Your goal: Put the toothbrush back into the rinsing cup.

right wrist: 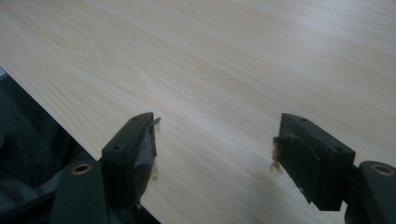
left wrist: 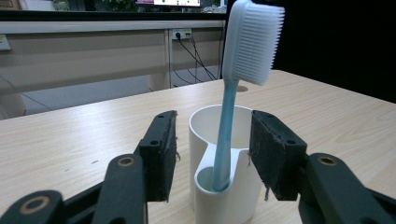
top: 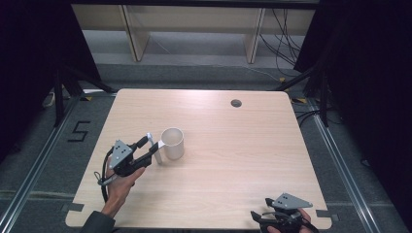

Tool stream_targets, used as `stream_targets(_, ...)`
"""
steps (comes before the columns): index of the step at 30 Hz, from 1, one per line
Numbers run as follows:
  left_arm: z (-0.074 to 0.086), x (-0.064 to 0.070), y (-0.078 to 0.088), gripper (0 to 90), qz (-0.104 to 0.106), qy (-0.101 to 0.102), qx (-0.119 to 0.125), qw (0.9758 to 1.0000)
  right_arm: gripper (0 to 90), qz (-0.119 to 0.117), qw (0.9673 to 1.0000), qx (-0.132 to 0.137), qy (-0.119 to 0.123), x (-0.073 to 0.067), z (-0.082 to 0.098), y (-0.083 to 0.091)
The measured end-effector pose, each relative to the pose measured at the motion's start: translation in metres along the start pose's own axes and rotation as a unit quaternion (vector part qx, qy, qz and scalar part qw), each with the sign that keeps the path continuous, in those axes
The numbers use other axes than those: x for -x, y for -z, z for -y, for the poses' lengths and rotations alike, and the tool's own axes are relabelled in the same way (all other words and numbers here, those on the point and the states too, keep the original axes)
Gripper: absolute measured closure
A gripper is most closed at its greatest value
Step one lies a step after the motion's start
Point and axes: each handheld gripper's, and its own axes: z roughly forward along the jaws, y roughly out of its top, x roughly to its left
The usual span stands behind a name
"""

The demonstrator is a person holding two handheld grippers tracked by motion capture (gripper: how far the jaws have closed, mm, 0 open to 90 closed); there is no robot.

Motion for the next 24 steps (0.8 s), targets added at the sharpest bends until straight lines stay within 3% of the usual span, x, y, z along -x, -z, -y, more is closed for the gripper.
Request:
stream_targets(2, 0.0003, -0.0007, -0.001, 48.6, 0.003, 0.003, 0.006, 1.0, 29.3, 0.0, 1.0, -0.001, 0.002, 0.0001, 0.0, 0.0001)
stream_targets(17, -0.0043, -0.0023, 0.0029, 37.3, 0.008, 0.021, -0.016, 0.9996, 29.3, -0.003, 1.0, 0.0, -0.002, 0.0, 0.0, -0.0002)
stream_targets(24, -0.006, -0.003, 0.0064, 30.7, 0.009, 0.027, -0.038, 0.9989, 29.3, -0.002, 1.0, -0.001, -0.001, 0.0002, 0.0, -0.0001)
